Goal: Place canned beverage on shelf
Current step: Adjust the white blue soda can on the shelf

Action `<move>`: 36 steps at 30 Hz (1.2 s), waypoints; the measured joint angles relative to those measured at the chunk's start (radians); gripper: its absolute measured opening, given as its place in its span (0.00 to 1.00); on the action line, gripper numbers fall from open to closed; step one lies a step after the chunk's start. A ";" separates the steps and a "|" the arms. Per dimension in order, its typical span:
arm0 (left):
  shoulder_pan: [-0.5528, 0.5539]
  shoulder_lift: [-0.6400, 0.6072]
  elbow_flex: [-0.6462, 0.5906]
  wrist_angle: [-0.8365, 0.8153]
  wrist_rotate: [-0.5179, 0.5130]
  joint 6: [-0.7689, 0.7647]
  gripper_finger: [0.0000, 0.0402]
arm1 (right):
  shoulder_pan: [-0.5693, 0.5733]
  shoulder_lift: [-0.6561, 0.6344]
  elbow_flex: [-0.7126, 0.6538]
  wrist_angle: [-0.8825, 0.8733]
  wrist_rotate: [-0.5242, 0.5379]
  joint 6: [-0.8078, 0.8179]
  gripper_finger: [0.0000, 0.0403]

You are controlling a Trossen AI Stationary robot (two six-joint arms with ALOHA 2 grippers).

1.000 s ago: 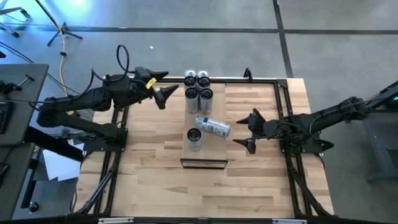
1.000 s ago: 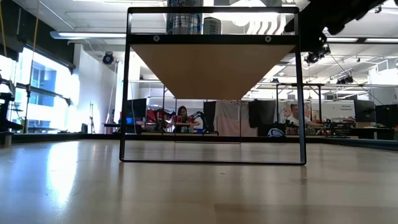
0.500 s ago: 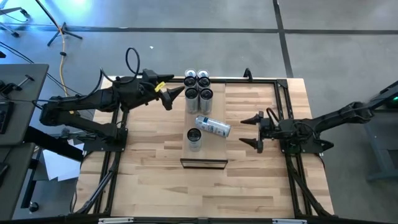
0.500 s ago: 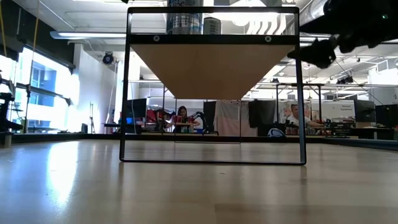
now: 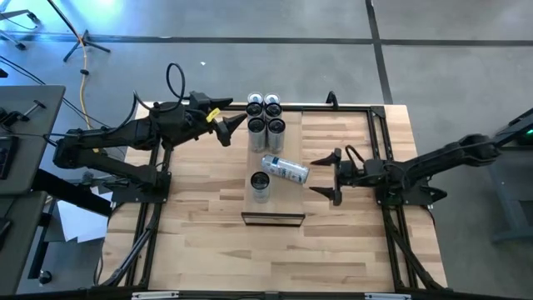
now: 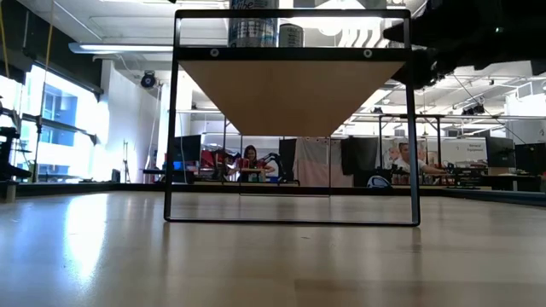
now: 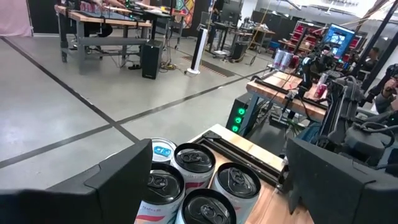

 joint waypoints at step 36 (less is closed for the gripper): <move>-0.001 0.000 0.000 -0.109 0.085 0.000 0.85 | -0.024 0.126 0.000 0.103 -0.040 -0.008 0.98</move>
